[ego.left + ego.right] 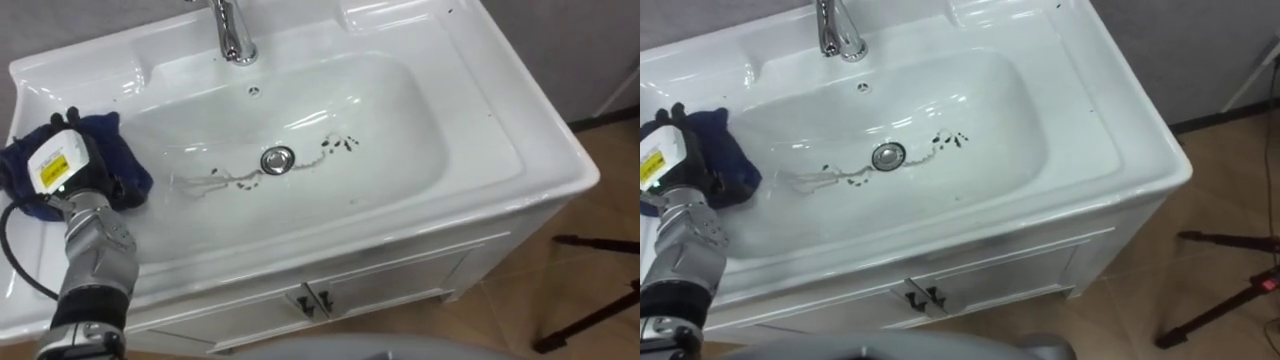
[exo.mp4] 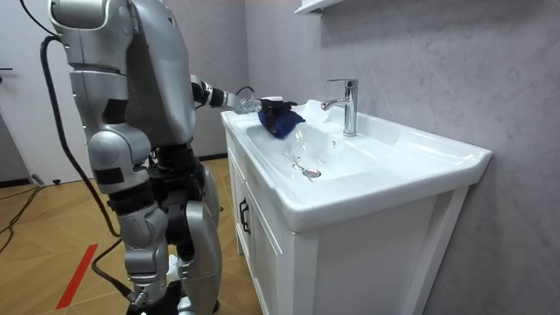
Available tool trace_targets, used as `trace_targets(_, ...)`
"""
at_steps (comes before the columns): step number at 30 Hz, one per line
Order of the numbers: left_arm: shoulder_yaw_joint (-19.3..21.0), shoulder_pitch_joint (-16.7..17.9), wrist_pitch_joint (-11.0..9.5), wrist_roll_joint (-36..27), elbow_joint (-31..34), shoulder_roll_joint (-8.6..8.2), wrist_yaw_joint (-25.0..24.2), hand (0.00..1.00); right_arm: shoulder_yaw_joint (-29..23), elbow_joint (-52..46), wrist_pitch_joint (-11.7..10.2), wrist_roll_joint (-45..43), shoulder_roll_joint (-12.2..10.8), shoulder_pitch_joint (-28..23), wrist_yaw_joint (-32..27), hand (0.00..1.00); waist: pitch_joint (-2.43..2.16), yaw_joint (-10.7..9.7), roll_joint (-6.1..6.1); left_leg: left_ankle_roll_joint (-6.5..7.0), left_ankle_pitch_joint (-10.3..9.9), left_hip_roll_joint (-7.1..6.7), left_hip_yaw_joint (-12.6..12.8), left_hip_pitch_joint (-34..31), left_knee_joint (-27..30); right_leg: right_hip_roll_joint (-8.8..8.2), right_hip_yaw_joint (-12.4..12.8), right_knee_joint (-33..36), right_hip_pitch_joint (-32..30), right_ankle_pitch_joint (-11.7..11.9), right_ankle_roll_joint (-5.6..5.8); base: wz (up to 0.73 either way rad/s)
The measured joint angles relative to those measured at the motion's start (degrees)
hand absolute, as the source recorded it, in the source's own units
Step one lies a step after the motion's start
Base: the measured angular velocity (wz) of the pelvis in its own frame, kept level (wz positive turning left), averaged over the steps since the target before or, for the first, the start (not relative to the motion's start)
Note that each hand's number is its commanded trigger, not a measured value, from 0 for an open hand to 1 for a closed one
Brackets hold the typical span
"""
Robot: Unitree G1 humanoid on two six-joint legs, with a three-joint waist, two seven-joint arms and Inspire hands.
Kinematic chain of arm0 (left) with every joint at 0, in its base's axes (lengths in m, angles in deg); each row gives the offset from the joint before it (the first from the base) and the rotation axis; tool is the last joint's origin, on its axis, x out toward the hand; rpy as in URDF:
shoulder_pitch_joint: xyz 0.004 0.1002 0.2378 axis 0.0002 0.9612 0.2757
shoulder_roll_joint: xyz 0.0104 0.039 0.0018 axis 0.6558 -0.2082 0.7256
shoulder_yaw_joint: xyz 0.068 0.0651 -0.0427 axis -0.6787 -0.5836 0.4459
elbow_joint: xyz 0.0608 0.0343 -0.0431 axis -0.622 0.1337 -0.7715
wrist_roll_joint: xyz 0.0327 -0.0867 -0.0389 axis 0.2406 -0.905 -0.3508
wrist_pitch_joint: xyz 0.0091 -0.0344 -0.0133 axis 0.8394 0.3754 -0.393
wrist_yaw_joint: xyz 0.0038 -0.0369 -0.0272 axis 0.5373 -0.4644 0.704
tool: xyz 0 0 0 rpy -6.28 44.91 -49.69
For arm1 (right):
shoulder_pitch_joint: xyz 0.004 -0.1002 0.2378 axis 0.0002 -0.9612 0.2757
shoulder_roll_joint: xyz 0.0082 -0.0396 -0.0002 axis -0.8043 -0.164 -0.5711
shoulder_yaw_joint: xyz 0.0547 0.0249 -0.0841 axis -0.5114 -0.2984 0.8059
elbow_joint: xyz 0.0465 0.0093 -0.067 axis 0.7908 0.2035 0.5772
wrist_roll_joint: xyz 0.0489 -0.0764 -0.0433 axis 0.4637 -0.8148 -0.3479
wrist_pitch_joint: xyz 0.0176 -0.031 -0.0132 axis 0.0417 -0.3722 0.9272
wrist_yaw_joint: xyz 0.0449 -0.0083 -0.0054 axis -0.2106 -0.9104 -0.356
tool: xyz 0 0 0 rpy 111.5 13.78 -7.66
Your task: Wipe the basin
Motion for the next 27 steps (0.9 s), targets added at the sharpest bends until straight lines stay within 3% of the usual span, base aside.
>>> trace_targets(9,-0.01,0.18,0.00,-0.16,1.21,-0.16,0.20,0.00,0.41,0.13,0.01,2.55,-0.01,0.12,0.23,0.00,0.49,0.93,-0.67,0.00,0.00,-0.02,-0.19,-0.02,-0.02,0.00,-0.40,-0.48,0.40,0.00,0.00,0.02)
trace_targets(17,-0.01,3.39,-0.03,-0.17,0.48,-3.41,-0.10,0.00,1.61,-0.14,0.06,2.24,-0.03,-0.35,0.16,0.00,-0.03,1.20,0.04,-0.10,0.05,0.18,0.41,0.11,-0.09,0.18,-0.15,-0.80,0.40,0.08,-0.14,-0.02)
trace_targets(25,-0.01,3.67,-0.03,-0.11,-0.38,-3.60,-0.84,0.00,1.60,-1.86,0.96,0.47,0.02,-0.46,-0.51,0.00,-0.17,1.36,-0.34,-0.17,0.09,0.19,0.45,0.11,-0.10,0.21,-0.02,-0.86,0.43,0.07,-0.22,0.00)
trace_targets(26,-0.01,3.78,-0.03,-0.12,-0.37,-3.60,-0.84,0.15,1.61,-2.05,1.18,0.48,0.03,-0.48,-0.49,0.00,-0.24,1.38,-0.46,-0.25,0.14,0.19,0.45,0.14,-0.12,0.21,-0.01,-0.86,0.43,0.04,-0.26,0.00)
trace_targets(27,-0.01,3.91,-0.03,-0.13,-0.34,-3.59,-0.84,0.59,1.60,-2.21,1.31,0.48,0.03,-0.53,-0.46,0.00,-0.33,1.40,-0.61,-0.28,0.16,0.19,0.45,0.15,-0.12,0.23,-0.01,-0.86,0.43,-0.02,-0.33,0.00)
